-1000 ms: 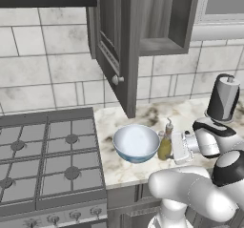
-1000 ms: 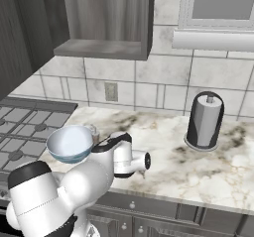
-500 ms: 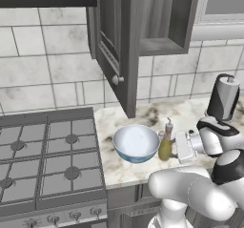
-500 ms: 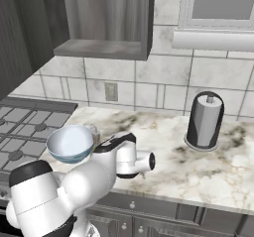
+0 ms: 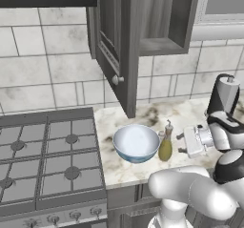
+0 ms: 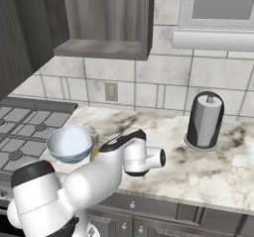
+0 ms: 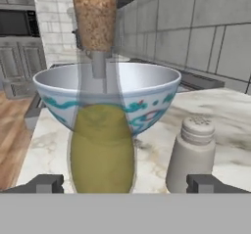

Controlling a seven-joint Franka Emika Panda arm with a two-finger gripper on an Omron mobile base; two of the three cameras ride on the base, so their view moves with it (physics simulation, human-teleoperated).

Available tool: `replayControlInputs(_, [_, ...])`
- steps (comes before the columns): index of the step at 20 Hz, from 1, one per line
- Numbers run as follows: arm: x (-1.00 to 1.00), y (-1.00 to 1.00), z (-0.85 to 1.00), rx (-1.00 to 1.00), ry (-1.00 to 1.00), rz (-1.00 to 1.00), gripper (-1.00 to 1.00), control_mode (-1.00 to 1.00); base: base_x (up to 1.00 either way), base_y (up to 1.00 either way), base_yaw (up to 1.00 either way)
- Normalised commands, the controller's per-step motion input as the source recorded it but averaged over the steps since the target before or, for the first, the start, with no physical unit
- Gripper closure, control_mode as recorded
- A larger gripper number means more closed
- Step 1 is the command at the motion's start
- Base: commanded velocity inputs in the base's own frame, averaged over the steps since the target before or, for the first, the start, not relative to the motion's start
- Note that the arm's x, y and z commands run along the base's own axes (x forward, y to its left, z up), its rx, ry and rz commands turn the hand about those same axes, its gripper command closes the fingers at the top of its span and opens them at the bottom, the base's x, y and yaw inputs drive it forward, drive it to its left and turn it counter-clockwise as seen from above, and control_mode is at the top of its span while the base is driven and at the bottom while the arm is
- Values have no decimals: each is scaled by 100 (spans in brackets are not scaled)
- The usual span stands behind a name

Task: Retrieve the bottle and the shaker from the cabinet and place them next to the mixing bowl on the counter. Then add garlic from the fridge to the mixing bowl.

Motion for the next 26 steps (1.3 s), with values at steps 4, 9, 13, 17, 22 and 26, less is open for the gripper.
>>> replayControlInputs(4, [-2, -16, 51, 0, 0, -5, -100, -100, 0, 0, 0])
replayControlInputs(9, [-9, -16, 57, 0, 5, -21, -100, -100, 0, 0, 0])
replayControlInputs(13, [-5, -6, 46, 0, 17, -33, -100, -100, 0, 0, 0])
replayControlInputs(17, [-7, 0, 48, 0, 19, -38, -100, -100, 0, 0, 0])
replayControlInputs(22, [-1, 0, 59, -1, 26, -39, -100, -100, 0, 0, 0])
replayControlInputs(26, [0, 3, 55, -7, 36, -36, -100, -100, 0, 0, 0])
